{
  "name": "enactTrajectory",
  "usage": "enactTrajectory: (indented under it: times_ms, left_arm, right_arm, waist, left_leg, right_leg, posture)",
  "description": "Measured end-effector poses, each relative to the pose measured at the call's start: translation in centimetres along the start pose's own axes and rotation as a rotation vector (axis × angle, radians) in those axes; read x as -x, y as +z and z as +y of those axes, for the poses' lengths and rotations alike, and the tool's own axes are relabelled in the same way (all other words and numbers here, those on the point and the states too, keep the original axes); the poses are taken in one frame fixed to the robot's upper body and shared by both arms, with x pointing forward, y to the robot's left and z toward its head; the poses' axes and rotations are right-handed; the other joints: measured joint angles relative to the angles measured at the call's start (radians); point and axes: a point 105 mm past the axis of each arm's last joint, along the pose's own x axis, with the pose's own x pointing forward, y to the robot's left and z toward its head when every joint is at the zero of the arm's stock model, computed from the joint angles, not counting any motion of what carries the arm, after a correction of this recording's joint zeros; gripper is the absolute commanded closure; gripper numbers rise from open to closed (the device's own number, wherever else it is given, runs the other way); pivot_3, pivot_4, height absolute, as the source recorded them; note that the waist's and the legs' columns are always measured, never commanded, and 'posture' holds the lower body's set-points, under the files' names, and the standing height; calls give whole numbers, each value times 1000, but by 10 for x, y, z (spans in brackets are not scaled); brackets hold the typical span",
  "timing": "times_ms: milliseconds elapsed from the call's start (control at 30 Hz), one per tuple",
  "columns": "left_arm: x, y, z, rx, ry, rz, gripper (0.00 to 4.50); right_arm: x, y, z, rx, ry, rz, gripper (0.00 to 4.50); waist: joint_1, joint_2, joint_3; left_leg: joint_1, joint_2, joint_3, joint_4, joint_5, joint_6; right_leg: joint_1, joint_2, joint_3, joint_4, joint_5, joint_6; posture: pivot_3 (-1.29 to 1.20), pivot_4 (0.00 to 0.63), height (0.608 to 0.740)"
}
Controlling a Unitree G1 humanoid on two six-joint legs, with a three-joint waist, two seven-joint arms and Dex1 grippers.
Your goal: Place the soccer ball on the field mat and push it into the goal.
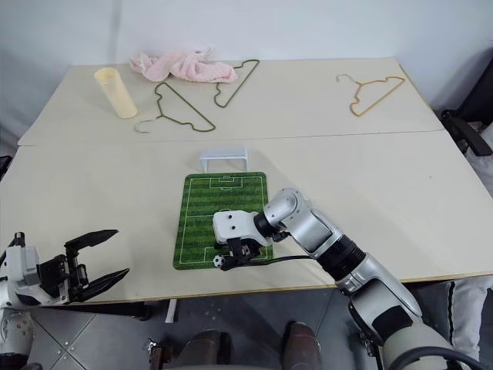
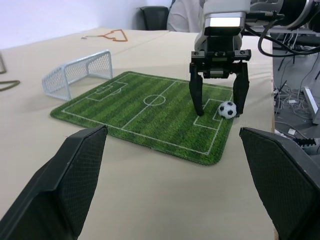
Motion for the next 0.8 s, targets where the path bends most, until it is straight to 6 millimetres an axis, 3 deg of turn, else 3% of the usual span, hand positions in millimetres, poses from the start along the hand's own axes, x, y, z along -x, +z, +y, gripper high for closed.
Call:
enactTrajectory:
  times_ms: [500, 667, 767, 800]
  left_arm:
    - [-7, -1, 5, 2, -7, -6, 0]
    - [-7, -1, 4, 5, -8, -6, 0]
    - [-6, -1, 3, 8, -9, -4, 0]
    - [-7, -1, 3, 9, -11, -3, 0]
  right_arm:
    - [16, 22, 4, 30, -2, -60, 1739]
    - [22, 46, 0, 49, -54, -147, 3309]
    - [12, 57, 6, 42, -45, -187, 4320]
    - [7, 55, 11, 37, -28, -186, 4468]
  waist:
    - [1, 0, 0]
    - [-1, 0, 0]
    - [-1, 0, 0]
    - [0, 0, 0]
  left_leg:
    - [0, 0, 0, 0, 0, 0]
    - [0, 1, 0, 0, 0, 0]
    - [0, 1, 0, 0, 0, 0]
    - [0, 1, 0, 0, 0, 0]
  right_leg:
    - [0, 0, 0, 0, 0, 0]
    - [-1, 0, 0, 0, 0, 0]
    - [-1, 1, 0, 0, 0, 0]
    - [-1, 1, 0, 0, 0, 0]
  posture:
    - [0, 150, 740]
    - [0, 150, 740]
    - [0, 150, 740]
    - [0, 150, 740]
